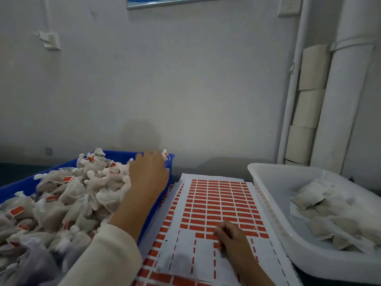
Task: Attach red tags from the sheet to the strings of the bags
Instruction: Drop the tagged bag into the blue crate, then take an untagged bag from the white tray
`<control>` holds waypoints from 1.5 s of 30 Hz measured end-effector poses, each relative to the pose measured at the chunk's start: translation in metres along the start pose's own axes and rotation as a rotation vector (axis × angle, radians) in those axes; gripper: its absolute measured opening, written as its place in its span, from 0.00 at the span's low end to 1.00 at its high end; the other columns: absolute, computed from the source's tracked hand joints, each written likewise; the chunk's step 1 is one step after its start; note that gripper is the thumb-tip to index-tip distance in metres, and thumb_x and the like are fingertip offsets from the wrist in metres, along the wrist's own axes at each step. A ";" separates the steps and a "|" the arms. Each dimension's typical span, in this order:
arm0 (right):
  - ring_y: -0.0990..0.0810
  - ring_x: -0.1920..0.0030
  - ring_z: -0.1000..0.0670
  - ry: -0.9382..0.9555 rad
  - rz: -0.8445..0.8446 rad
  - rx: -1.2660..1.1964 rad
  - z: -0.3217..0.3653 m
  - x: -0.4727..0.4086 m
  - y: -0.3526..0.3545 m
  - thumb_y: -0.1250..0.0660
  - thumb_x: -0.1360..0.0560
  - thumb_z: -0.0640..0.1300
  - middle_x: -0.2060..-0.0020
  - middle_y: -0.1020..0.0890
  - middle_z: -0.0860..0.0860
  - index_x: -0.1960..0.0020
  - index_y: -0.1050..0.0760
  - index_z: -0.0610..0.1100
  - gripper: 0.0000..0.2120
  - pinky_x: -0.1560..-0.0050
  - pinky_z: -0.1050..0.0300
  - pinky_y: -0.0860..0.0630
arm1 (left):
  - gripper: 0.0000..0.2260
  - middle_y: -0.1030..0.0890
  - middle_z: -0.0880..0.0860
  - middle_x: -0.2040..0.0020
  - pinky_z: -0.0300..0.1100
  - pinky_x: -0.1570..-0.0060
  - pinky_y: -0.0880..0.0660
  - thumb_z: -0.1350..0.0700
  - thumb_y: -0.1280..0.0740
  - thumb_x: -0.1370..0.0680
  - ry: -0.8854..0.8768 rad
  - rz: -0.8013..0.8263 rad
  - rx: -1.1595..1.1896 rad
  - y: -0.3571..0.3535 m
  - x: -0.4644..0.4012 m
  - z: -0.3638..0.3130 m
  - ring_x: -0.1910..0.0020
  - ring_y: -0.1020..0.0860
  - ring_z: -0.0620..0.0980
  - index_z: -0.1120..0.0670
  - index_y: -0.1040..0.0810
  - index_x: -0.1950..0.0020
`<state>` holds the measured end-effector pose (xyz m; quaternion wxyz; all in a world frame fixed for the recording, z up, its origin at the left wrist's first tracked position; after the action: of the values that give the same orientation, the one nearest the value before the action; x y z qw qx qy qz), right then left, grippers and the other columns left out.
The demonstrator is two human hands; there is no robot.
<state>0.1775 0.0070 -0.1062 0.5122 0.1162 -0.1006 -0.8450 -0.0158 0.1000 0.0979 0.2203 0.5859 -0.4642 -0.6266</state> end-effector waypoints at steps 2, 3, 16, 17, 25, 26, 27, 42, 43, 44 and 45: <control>0.23 0.71 0.54 0.014 -0.006 0.004 0.003 0.002 0.000 0.40 0.21 0.46 0.67 0.19 0.50 0.56 0.27 0.44 0.08 0.68 0.66 0.24 | 0.12 0.24 0.53 0.41 0.43 0.46 0.28 0.50 0.39 0.21 -0.109 -0.040 0.046 -0.012 0.020 -0.031 0.44 0.25 0.51 0.54 0.29 0.41; 0.23 0.72 0.55 0.018 -0.010 -0.006 0.004 0.003 -0.001 0.41 0.21 0.46 0.68 0.19 0.51 0.56 0.26 0.44 0.08 0.68 0.67 0.24 | 0.11 0.24 0.52 0.41 0.42 0.46 0.28 0.49 0.40 0.21 -0.172 -0.015 0.063 -0.026 0.032 -0.044 0.45 0.25 0.49 0.52 0.30 0.41; 0.20 0.64 0.56 0.050 -0.062 0.023 0.012 0.013 0.002 0.41 0.21 0.50 0.59 0.19 0.55 0.53 0.27 0.53 0.05 0.59 0.68 0.23 | 0.04 0.20 0.44 0.54 0.30 0.59 0.31 0.46 0.39 0.22 -0.165 0.255 0.399 -0.163 0.087 -0.074 0.64 0.26 0.41 0.44 0.28 0.56; 0.20 0.62 0.57 0.064 -0.077 0.052 0.014 0.013 0.003 0.41 0.21 0.49 0.58 0.20 0.57 0.53 0.28 0.54 0.04 0.59 0.69 0.23 | 0.05 0.20 0.44 0.54 0.31 0.57 0.29 0.46 0.39 0.22 -0.181 0.261 0.407 -0.167 0.088 -0.079 0.62 0.24 0.42 0.45 0.27 0.55; 0.20 0.55 0.52 0.106 -0.313 0.180 0.083 -0.008 0.057 0.40 0.22 0.45 0.53 0.21 0.53 0.52 0.29 0.50 0.02 0.51 0.60 0.21 | 0.06 0.23 0.40 0.49 0.36 0.49 0.27 0.44 0.39 0.23 -0.216 0.361 0.499 -0.188 0.091 -0.086 0.55 0.23 0.42 0.44 0.28 0.49; 0.20 0.56 0.51 0.084 -0.316 0.170 0.093 -0.015 0.070 0.40 0.22 0.42 0.53 0.21 0.51 0.52 0.28 0.47 0.02 0.54 0.60 0.21 | 0.06 0.23 0.40 0.50 0.34 0.52 0.28 0.44 0.39 0.23 -0.218 0.381 0.504 -0.190 0.090 -0.086 0.57 0.23 0.41 0.44 0.28 0.50; 0.20 0.58 0.51 0.069 -0.323 0.146 0.102 -0.023 0.085 0.40 0.22 0.40 0.55 0.21 0.49 0.53 0.27 0.45 0.03 0.57 0.60 0.20 | 0.04 0.23 0.40 0.52 0.32 0.56 0.29 0.44 0.38 0.23 -0.218 0.401 0.507 -0.191 0.088 -0.085 0.62 0.25 0.40 0.43 0.28 0.52; 0.31 0.67 0.49 -0.428 -0.625 0.154 -0.017 -0.086 0.288 0.42 0.24 0.37 0.60 0.29 0.44 0.36 0.32 0.34 0.17 0.66 0.54 0.27 | 0.06 0.27 0.38 0.61 0.27 0.62 0.34 0.43 0.37 0.24 -0.220 0.403 0.528 -0.197 0.080 -0.084 0.67 0.28 0.39 0.43 0.30 0.57; 0.31 0.67 0.49 -0.462 -0.621 0.196 -0.022 -0.087 0.292 0.42 0.23 0.37 0.60 0.28 0.43 0.36 0.32 0.33 0.17 0.66 0.54 0.27 | 0.06 0.27 0.38 0.61 0.27 0.61 0.34 0.43 0.38 0.24 -0.217 0.399 0.529 -0.198 0.080 -0.084 0.67 0.28 0.39 0.43 0.30 0.57; 0.31 0.68 0.47 -0.508 -0.613 0.223 -0.029 -0.088 0.297 0.42 0.23 0.38 0.60 0.28 0.42 0.37 0.32 0.34 0.16 0.69 0.54 0.27 | 0.06 0.27 0.37 0.61 0.27 0.62 0.35 0.43 0.38 0.24 -0.213 0.398 0.527 -0.199 0.079 -0.084 0.67 0.28 0.39 0.43 0.30 0.58; 0.32 0.70 0.46 -0.551 -0.628 0.223 -0.035 -0.088 0.301 0.42 0.23 0.38 0.61 0.29 0.42 0.39 0.30 0.36 0.13 0.75 0.56 0.28 | 0.07 0.27 0.37 0.61 0.27 0.63 0.35 0.43 0.37 0.24 -0.211 0.397 0.521 -0.199 0.079 -0.083 0.68 0.28 0.39 0.43 0.30 0.58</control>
<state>0.4813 -0.0532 -0.0442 0.1687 -0.0343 -0.2839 -0.9433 0.0987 0.1026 -0.1014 0.1318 0.4528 -0.7338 -0.4890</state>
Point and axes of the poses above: each hand's wrist, its own x-axis away from the middle knuckle, its own y-axis out of the back of the hand, z = x × y, the point moved 7 cm from there along -x, towards the middle knuckle
